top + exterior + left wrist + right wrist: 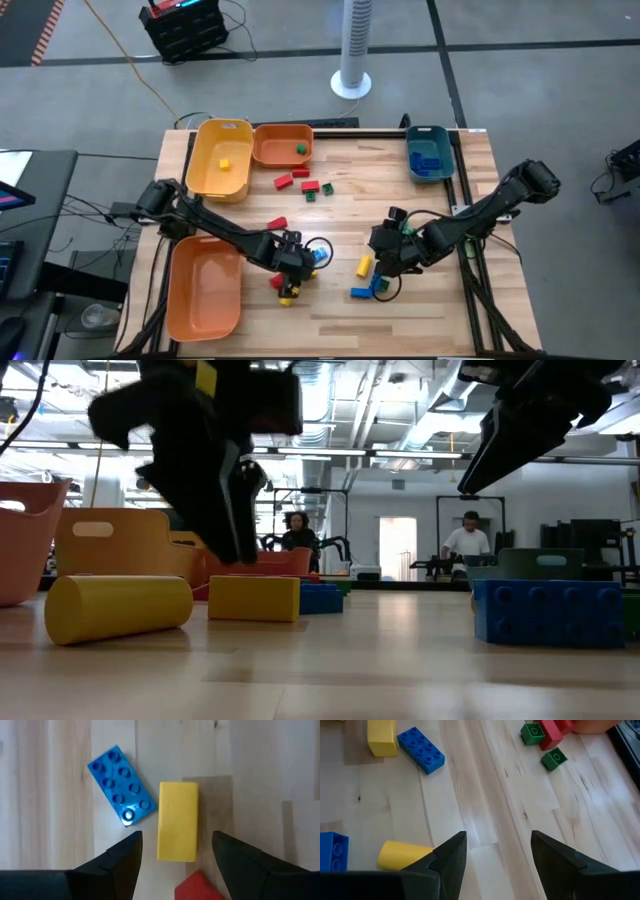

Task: Sort blocks
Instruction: Put the yellow wooden block into the yellow bin

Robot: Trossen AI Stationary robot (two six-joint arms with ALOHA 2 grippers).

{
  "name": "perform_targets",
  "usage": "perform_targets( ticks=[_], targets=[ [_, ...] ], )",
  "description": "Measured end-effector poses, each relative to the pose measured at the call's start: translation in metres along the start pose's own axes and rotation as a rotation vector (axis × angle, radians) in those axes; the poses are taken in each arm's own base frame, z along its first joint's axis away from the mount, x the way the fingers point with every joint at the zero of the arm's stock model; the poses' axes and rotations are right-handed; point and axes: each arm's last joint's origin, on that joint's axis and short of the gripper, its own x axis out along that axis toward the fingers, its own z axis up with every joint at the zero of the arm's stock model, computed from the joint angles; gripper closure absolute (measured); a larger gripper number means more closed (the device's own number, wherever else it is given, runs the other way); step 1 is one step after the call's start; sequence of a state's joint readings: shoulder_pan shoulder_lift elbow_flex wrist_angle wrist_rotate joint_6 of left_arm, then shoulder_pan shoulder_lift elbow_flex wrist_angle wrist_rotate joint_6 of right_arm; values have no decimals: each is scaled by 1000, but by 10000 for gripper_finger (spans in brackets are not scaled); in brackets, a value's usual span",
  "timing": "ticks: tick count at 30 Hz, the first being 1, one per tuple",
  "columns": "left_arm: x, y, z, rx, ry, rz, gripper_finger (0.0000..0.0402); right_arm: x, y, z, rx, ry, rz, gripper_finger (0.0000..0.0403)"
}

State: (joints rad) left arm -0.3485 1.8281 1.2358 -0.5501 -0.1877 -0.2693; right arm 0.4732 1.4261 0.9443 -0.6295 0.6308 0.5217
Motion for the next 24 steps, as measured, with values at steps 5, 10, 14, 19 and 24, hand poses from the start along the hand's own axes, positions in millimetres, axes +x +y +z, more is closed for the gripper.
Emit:
perform_targets(
  ticks=[5, 10, 14, 19, 24],
  targets=[
    [17, -2, -3, 29, 42, -18, 166, 0, 1, 1, -2, -8, 4, 172],
    [26, -1, -5, 34, 65, -10, 167, 0, 0, 1, -4, -7, 4, 172],
    [26, 1, -3, 40, 44, 8, 191, 0, 0, 0, -5, -5, 3, 172],
    [26, 1, -4, 64, 46, -21, 258, 0, 0, 0, -5, -5, 4, 172],
    [28, 4, -5, 65, 52, -33, 276, 0, 0, 1, -3, -6, 5, 172]
  ],
)
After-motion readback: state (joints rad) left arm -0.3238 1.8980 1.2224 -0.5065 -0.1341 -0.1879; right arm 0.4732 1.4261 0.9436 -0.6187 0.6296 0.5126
